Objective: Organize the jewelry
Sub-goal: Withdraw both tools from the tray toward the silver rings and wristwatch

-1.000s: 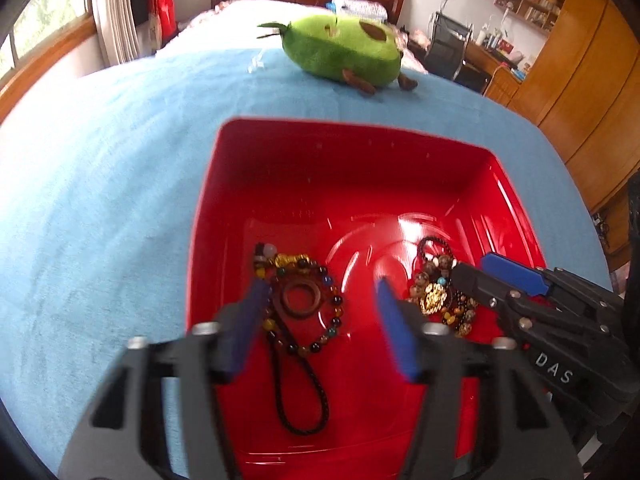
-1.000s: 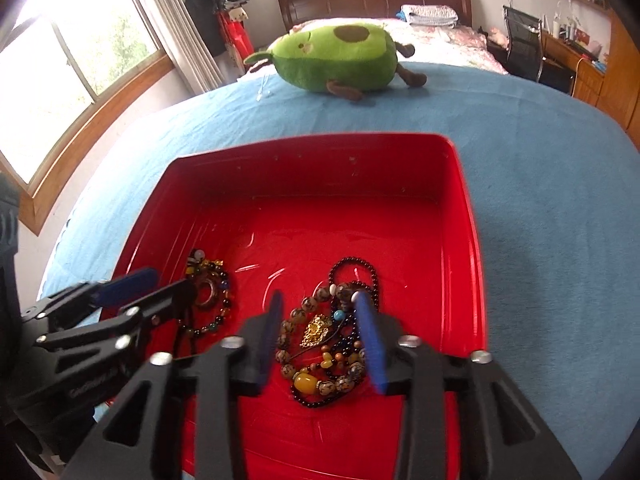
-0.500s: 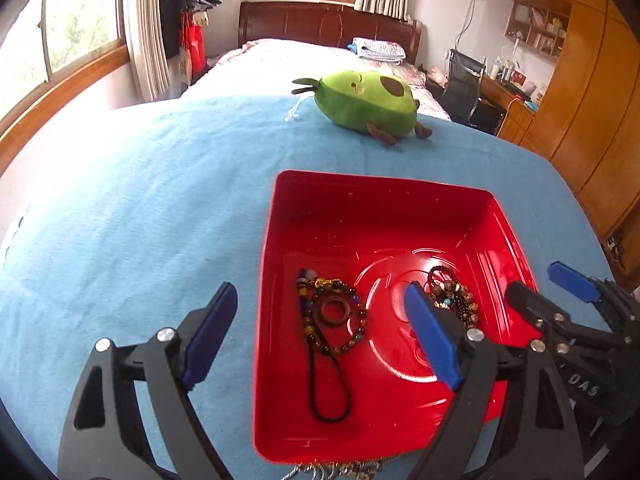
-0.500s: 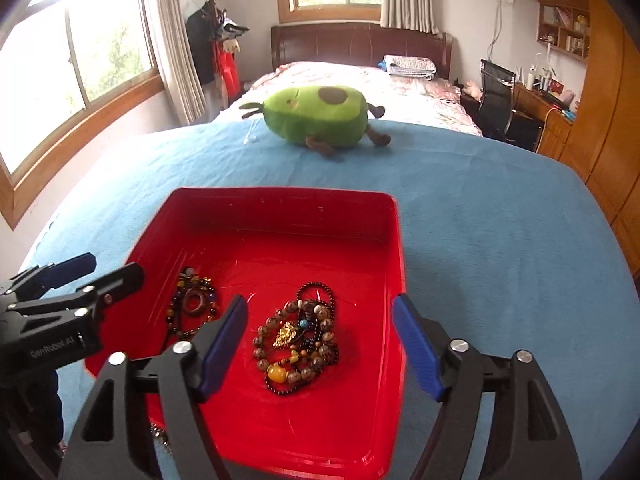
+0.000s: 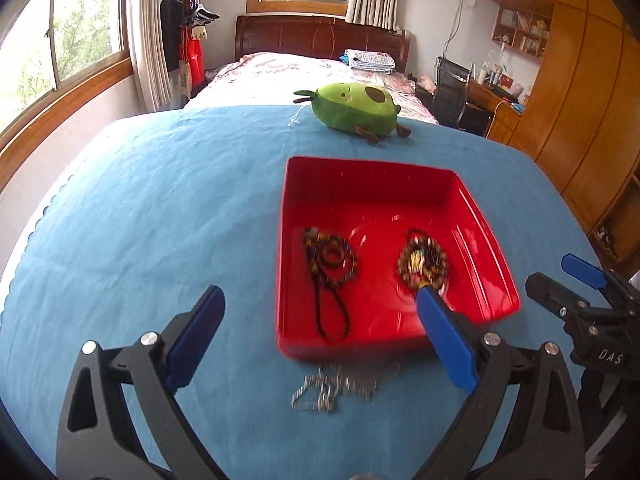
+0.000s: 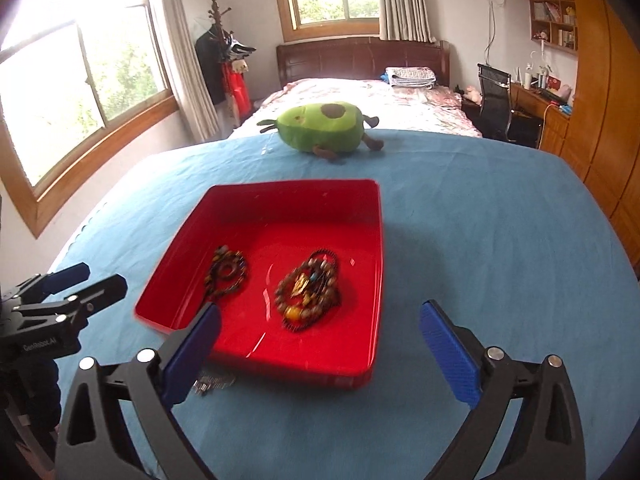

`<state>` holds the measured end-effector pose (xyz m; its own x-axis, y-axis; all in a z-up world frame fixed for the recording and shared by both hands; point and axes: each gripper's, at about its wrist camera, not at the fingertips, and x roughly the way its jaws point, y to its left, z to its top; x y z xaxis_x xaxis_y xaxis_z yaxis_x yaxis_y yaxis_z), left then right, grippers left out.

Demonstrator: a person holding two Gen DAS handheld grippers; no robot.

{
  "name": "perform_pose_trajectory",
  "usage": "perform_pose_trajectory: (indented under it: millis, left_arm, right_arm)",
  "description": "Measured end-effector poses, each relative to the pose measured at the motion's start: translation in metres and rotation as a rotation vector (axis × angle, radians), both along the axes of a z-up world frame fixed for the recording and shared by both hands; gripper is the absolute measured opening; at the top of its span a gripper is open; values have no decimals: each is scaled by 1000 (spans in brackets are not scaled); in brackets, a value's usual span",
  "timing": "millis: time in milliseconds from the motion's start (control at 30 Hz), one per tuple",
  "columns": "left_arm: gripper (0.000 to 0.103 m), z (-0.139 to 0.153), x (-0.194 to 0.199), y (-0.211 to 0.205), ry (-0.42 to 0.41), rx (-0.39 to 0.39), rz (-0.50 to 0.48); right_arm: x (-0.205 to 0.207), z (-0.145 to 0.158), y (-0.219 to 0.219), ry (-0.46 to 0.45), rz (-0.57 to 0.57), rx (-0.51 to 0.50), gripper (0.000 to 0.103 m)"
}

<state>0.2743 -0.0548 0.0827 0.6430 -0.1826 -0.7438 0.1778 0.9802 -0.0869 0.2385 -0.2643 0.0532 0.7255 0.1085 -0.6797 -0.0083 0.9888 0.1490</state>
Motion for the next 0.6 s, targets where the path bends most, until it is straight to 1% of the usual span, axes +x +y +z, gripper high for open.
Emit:
perform_pose_trajectory:
  millis: [100, 233, 333, 500, 600]
  left_arm:
    - [97, -4, -19, 5, 1, 17, 0]
    - [97, -15, -46, 13, 48, 30, -33]
    - [97, -25, -69, 20, 79, 41, -52]
    - [97, -47, -102, 35, 134, 59, -53]
    - [97, -61, -121, 39, 174, 73, -75]
  right_arm:
    - [-19, -3, 4, 16, 18, 15, 99]
    - [-39, -9, 11, 46, 30, 18, 99]
    - [-58, -19, 19, 80, 77, 30, 99]
    - [-89, -38, 28, 125, 116, 26, 99]
    - [-105, -47, 31, 147, 156, 38, 99]
